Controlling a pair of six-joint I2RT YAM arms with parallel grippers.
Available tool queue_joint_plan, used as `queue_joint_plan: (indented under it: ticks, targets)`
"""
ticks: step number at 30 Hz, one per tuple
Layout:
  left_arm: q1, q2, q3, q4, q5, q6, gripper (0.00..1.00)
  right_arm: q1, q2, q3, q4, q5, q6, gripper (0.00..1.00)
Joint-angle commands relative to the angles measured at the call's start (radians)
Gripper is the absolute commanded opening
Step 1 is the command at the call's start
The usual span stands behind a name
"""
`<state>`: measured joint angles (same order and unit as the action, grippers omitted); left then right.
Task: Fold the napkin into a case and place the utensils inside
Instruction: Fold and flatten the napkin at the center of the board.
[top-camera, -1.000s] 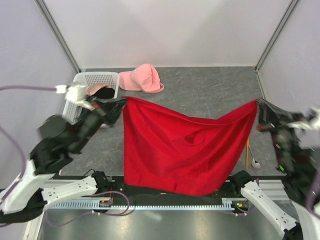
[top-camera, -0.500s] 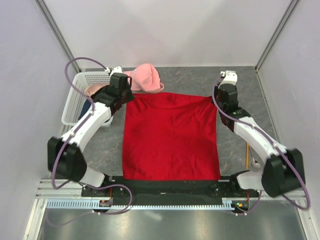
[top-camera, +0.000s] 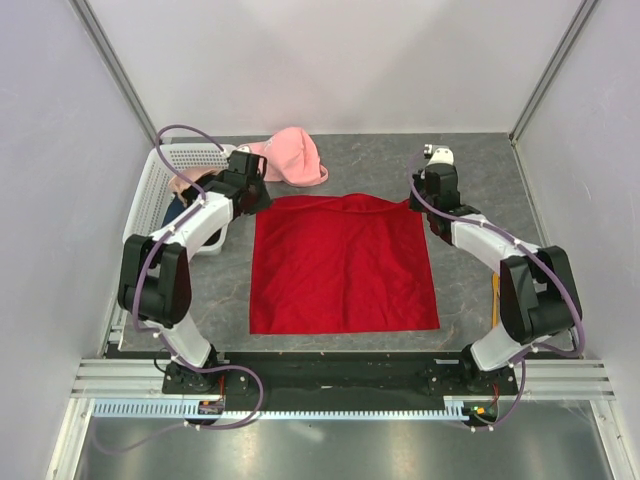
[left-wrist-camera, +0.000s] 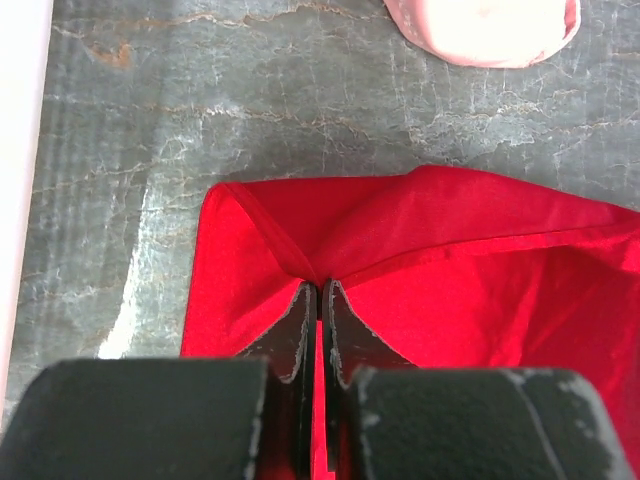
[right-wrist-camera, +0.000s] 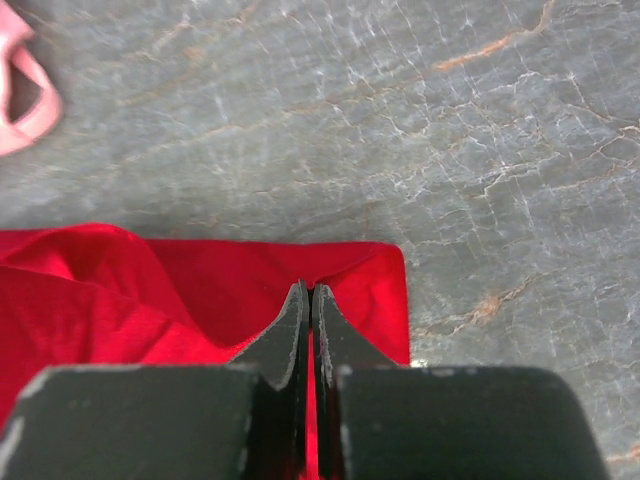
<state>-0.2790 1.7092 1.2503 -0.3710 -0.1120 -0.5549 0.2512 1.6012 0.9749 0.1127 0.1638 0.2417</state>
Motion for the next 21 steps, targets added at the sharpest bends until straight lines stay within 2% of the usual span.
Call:
queue_joint_plan:
  ticks: [1, 10, 18, 21]
  targets:
    - [-0.002, -0.072, 0.008, -0.081, -0.026, -0.062, 0.02, -0.003, -0.110, -0.033, -0.040, -0.029, 0.079, 0.00]
    - [0.000, -0.135, -0.094, -0.190, -0.020, -0.066, 0.02, -0.006, -0.259, -0.177, -0.125, -0.023, 0.125, 0.00]
    - [0.000, -0.325, -0.241, -0.238, -0.015, -0.077, 0.02, -0.006, -0.432, -0.261, -0.287, -0.030, 0.202, 0.00]
    - [-0.002, -0.393, -0.291, -0.264, 0.026, -0.088, 0.02, -0.006, -0.513, -0.298, -0.364, -0.056, 0.235, 0.00]
